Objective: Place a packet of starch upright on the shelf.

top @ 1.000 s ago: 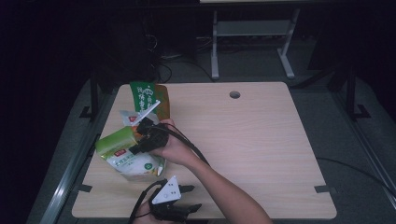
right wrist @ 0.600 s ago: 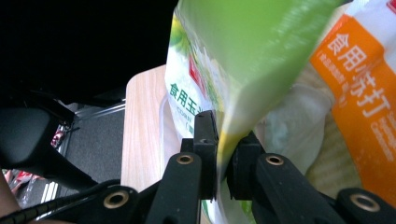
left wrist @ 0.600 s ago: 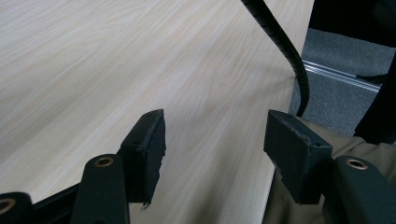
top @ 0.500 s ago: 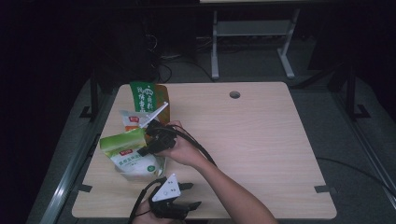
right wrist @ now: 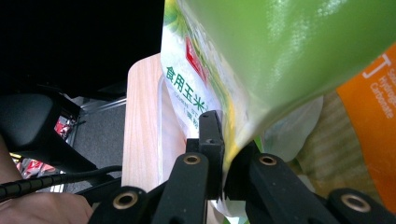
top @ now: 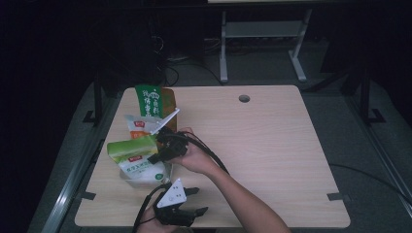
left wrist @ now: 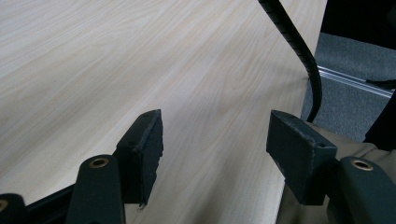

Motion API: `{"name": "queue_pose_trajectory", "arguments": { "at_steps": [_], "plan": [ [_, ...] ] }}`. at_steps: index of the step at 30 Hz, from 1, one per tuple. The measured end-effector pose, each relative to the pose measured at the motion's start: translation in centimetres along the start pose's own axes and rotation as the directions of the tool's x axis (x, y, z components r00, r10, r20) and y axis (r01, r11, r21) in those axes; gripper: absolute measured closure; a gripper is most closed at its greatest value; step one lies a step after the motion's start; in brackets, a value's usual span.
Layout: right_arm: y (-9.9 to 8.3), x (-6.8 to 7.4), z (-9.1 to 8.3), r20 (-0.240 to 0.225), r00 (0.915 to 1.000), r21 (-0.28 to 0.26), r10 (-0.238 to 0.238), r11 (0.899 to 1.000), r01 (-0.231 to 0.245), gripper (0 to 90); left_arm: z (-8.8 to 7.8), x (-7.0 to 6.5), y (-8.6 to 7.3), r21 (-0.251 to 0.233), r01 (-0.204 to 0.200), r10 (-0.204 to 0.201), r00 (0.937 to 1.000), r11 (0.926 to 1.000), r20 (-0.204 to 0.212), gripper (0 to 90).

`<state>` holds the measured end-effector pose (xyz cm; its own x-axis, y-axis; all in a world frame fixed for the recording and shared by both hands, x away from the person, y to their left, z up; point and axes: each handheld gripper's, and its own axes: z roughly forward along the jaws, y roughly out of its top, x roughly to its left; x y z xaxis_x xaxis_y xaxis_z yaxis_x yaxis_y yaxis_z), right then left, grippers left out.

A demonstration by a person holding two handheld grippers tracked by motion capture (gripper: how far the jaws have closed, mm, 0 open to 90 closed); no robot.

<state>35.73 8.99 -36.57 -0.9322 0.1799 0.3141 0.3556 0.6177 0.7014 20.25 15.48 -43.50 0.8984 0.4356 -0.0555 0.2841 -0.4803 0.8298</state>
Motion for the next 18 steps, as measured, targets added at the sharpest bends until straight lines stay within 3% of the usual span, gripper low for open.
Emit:
{"name": "queue_pose_trajectory", "arguments": {
  "at_steps": [5,7,18],
  "plan": [
    [-0.2,0.0,-0.1,0.002,0.9997,-0.008,-0.023,1.0,0.023,83.2,0.0,0.1,0.0,0.003,-0.007,0.007,1.0,1.0,-0.004,35.9],
    [-0.3,0.2,-0.4,0.001,1.0,-0.007,-0.001,1.0,0.001,80.6,-0.1,0.2,0.0,0.0,-0.006,0.006,1.0,1.0,-0.005,35.9],
    [-1.2,0.1,-2.1,-0.002,1.0,-0.041,-0.003,0.999,0.003,63.7,0.0,0.3,0.1,0.007,-0.003,0.003,1.0,1.0,-0.009,33.7]
  ]
}}
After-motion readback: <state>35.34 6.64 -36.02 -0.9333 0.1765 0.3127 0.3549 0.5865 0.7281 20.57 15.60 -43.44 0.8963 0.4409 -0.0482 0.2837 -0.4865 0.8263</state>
